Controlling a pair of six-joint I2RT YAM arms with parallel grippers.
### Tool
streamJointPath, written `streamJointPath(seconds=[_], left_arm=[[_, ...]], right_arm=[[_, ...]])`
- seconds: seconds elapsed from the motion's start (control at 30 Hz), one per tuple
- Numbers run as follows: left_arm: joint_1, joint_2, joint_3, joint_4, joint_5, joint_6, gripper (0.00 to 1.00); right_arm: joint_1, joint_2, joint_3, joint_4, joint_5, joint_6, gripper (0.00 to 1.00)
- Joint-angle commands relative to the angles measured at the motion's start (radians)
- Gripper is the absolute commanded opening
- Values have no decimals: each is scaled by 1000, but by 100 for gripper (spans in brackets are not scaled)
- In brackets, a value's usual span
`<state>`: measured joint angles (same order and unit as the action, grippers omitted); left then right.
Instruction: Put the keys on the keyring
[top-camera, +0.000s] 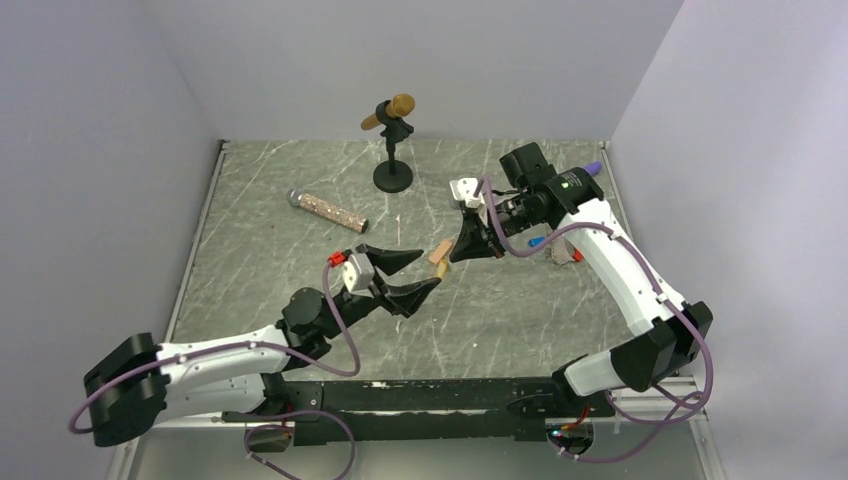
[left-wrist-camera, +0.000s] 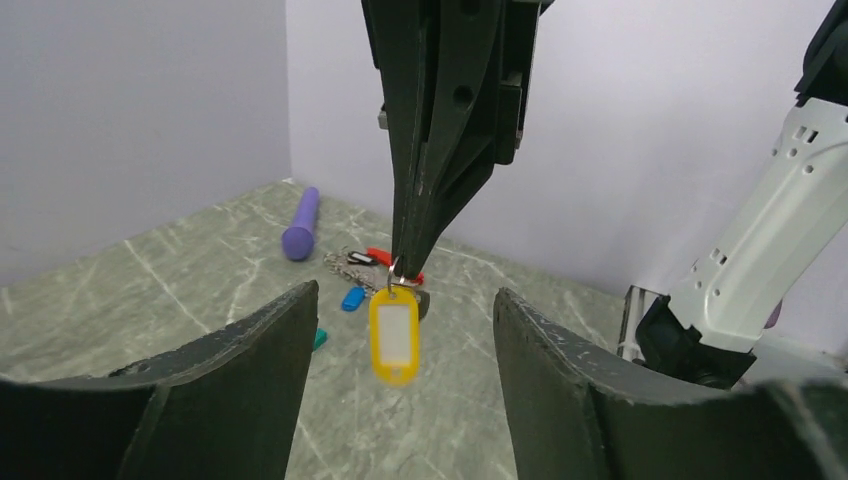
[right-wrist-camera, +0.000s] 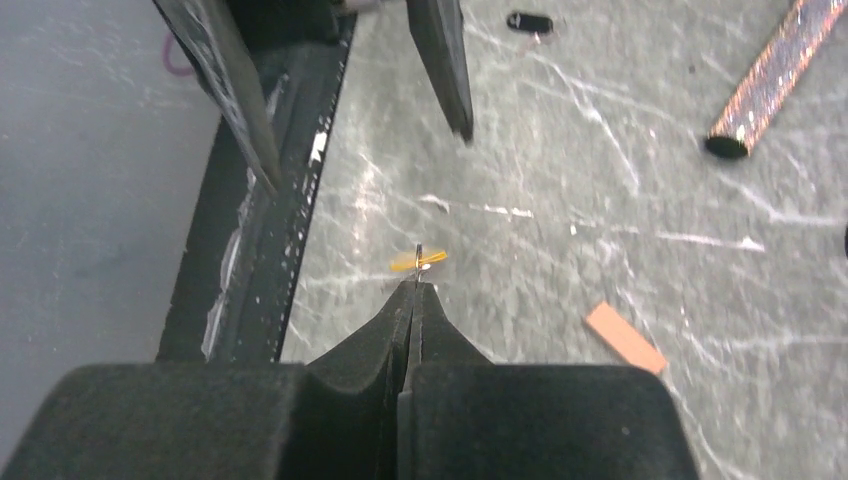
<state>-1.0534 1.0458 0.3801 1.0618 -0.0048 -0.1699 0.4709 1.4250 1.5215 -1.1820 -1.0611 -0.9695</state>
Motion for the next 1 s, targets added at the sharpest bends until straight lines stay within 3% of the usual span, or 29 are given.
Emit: streamJointPath(seconds=[0.0,0.23,0.37,0.63,0.97], left_arm=[[-3,-132,33,-280,7,106,70],[-4,-178,105,-601,22,267,73],[-4,-115,173,-660,66,301,64],[-3,6,257,-619,91,306,53],[-7,105,278,-504,130,267,44]], right_arm=[[17,-17,61,-102,216,-31,0],[58,-1,83,-195,438,-30,0],[78,28,103,-220,516,-21,0],[116,63,92,-234,550,-9,0],[120,75,101,-230,482,-15,0]])
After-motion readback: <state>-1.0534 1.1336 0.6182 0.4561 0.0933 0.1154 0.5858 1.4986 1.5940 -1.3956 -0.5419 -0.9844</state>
